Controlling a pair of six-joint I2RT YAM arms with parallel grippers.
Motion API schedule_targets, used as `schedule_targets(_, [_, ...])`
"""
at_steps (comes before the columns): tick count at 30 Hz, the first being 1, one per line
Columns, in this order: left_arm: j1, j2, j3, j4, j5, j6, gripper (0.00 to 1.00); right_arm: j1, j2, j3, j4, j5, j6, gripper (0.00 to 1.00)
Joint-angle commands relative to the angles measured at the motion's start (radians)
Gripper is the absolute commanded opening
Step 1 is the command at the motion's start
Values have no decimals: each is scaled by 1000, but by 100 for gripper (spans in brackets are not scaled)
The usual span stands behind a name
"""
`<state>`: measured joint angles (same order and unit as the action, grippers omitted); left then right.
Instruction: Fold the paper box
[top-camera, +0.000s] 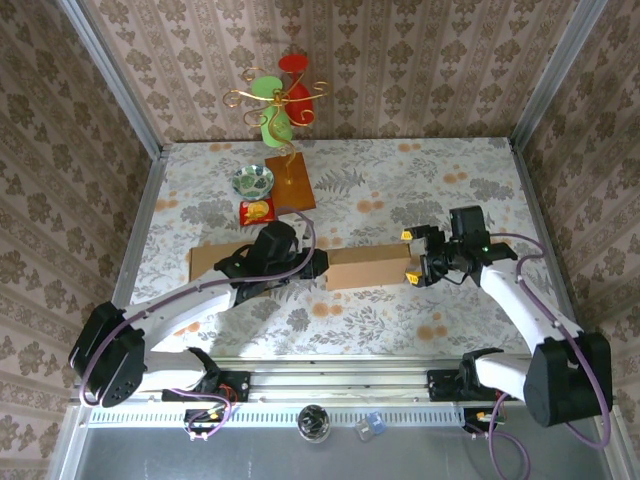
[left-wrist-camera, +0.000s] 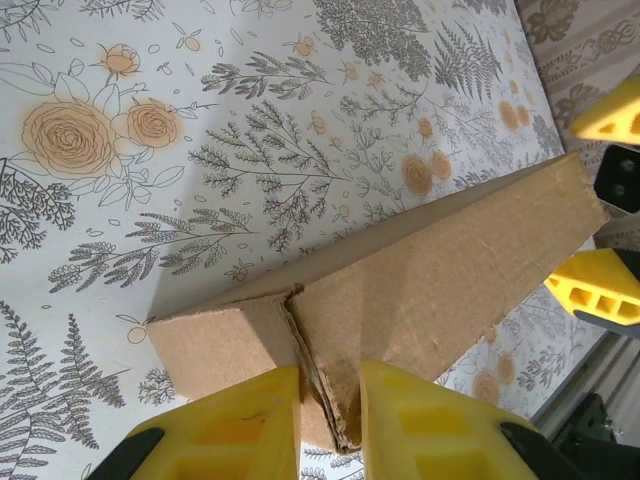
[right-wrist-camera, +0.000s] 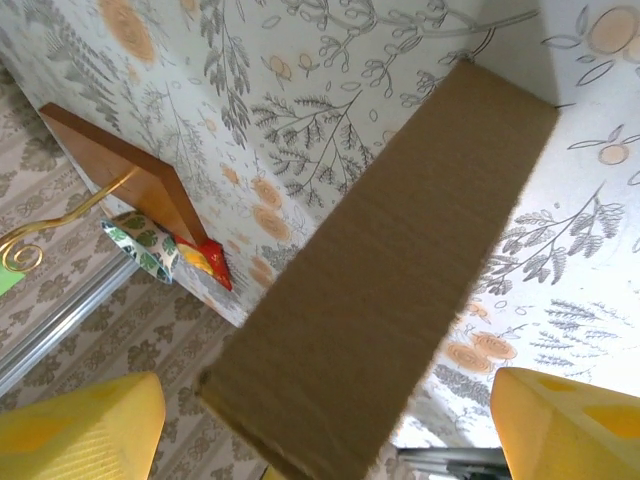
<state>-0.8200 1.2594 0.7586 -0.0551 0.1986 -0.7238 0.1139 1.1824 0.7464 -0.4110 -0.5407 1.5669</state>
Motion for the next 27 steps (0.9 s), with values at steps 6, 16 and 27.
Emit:
schedule_targets(6, [-96, -20, -7, -109, -119, 190, 21, -23, 109, -29, 129, -177, -56, 80])
schedule_targets(16, [-128, -25, -96, 13, -187, 223, 25, -38, 83, -123, 192, -169, -264, 62])
schedule_targets(27, [-120, 107, -74, 85, -171, 225, 28, -49, 89, -116, -29, -81, -461, 81])
